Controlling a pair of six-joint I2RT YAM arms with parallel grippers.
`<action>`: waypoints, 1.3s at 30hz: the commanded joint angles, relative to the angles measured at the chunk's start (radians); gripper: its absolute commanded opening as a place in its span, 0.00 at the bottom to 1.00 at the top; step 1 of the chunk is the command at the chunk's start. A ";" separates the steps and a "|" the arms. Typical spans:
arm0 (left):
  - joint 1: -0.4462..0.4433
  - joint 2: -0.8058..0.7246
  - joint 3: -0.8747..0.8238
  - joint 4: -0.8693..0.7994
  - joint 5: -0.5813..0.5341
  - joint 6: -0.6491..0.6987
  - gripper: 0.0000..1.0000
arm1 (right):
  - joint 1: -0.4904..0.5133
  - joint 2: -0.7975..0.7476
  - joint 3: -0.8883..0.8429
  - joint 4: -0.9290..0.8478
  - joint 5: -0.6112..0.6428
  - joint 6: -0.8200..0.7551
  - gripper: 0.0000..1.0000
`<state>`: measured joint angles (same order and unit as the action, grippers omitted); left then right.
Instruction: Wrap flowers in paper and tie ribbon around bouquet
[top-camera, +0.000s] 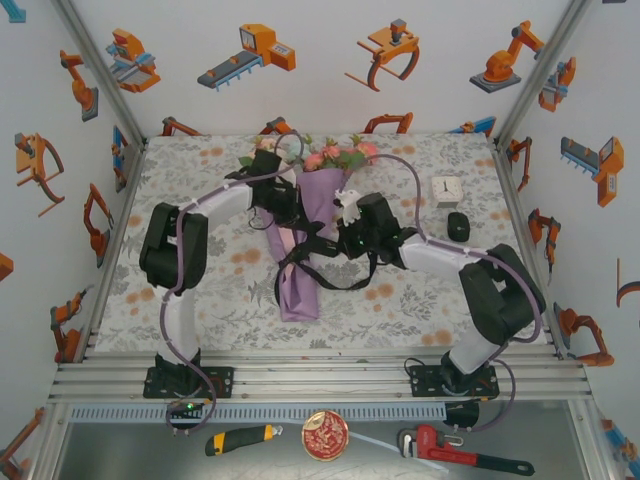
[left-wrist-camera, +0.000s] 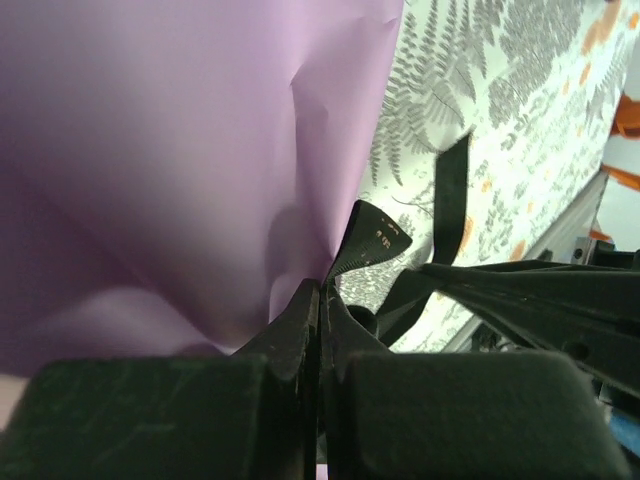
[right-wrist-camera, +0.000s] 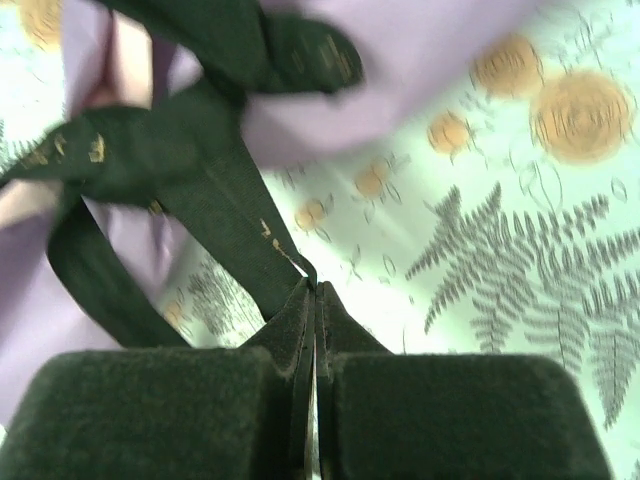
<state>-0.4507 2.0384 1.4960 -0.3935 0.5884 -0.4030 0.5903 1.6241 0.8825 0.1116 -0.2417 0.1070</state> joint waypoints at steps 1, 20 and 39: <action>0.044 -0.072 -0.029 0.060 -0.053 -0.031 0.07 | -0.024 -0.030 -0.052 -0.065 0.047 0.033 0.00; 0.073 -0.125 -0.134 0.135 -0.104 -0.100 0.07 | -0.060 -0.155 -0.208 -0.205 0.242 0.284 0.00; 0.108 -0.310 -0.352 0.161 -0.250 -0.245 0.00 | -0.108 -0.156 -0.148 -0.313 0.388 0.309 0.00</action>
<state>-0.3725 1.8069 1.1988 -0.2218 0.4381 -0.5957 0.5232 1.4933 0.7483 -0.0975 0.0288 0.3805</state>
